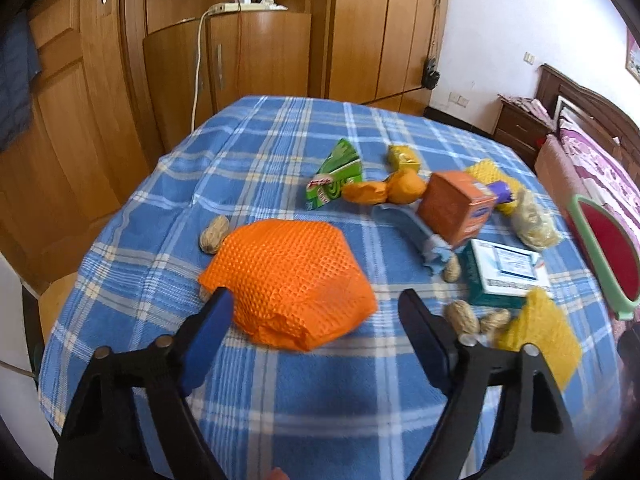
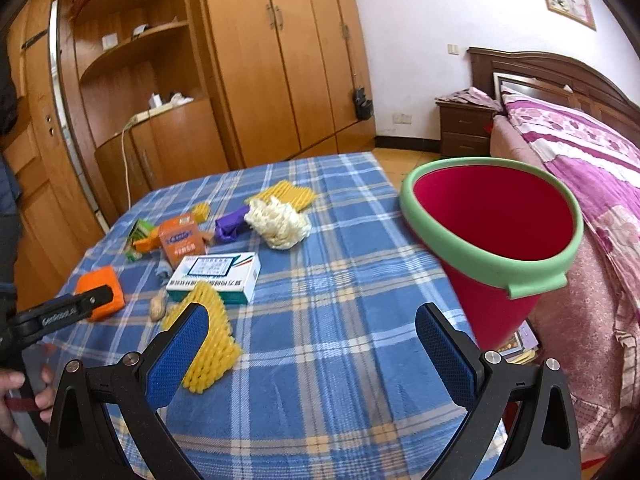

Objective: Collect trash
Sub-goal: 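Grasp the orange mesh bag with the left tool while the right tool grasps the yellow foam net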

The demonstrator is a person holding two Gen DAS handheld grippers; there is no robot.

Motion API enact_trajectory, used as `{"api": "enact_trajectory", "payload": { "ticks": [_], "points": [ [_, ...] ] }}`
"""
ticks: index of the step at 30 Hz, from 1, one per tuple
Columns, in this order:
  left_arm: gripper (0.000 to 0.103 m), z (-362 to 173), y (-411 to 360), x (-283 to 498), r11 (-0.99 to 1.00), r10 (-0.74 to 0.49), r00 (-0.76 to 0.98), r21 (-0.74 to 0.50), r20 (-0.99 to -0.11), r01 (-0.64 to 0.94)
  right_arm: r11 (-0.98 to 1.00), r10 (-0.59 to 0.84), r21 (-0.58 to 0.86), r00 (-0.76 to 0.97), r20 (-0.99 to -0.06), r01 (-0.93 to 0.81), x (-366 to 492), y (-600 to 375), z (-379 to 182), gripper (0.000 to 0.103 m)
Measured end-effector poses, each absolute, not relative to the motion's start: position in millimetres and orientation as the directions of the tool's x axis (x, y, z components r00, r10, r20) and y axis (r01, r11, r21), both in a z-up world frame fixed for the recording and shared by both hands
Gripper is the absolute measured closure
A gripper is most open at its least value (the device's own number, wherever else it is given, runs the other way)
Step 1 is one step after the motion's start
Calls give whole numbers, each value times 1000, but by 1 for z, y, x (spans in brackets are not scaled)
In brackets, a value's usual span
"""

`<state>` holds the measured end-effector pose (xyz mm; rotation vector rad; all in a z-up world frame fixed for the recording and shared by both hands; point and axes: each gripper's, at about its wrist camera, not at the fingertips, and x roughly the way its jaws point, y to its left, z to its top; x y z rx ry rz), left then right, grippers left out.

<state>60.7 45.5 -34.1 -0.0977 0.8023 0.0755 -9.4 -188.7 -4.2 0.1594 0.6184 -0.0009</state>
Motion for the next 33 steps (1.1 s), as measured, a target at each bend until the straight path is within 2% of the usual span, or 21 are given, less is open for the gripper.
{"api": "enact_trajectory", "payload": {
  "ticks": [4, 8, 14, 16, 19, 21, 22, 24, 25, 26, 29, 33],
  "points": [
    [30, -40, 48, 70, 992, 37, 682, -55, -730, -112, 990, 65, 137, 789, -610, 24, 0, -182, -12, 1],
    [46, -40, 47, 72, 995, 22, 685, -54, -728, -90, 992, 94, 129, 770, -632, -15, 7, -174, -16, 1],
    [63, -43, 51, 73, 995, 23, 683, -53, -730, -90, 987, 154, 131, 743, -651, -90, 13, -159, -22, 1],
    [70, -43, 53, 73, 994, 18, 686, -62, -727, -92, 985, 170, 130, 733, -659, -112, 15, -154, -24, 7],
    [78, -39, 58, 72, 991, -9, 696, -98, -718, -87, 981, 195, 133, 707, -679, -143, 20, -146, -30, 26],
    [83, -36, 60, 69, 989, -30, 700, -122, -714, -82, 976, 218, 145, 691, -690, -163, 22, -143, -34, 45],
    [84, -34, 61, 67, 988, -40, 702, -135, -711, -80, 973, 232, 154, 681, -694, -174, 23, -141, -36, 50],
    [86, -30, 62, 62, 985, -63, 706, -158, -705, -70, 966, 256, 169, 671, -696, -193, 23, -139, -36, 68],
    [86, -28, 61, 59, 984, -74, 709, -167, -702, -63, 964, 264, 172, 671, -692, -202, 22, -138, -35, 72],
    [87, -26, 61, 57, 983, -82, 711, -173, -698, -57, 963, 268, 168, 675, -687, -211, 20, -136, -33, 80],
    [87, -15, 56, 50, 983, -96, 728, -179, -679, -37, 961, 273, 159, 698, -662, -225, 14, -135, -24, 88],
    [87, 3, 50, 41, 982, -119, 754, -187, -646, -5, 962, 271, 149, 732, -625, -230, 8, -137, -10, 90]
  ]
}}
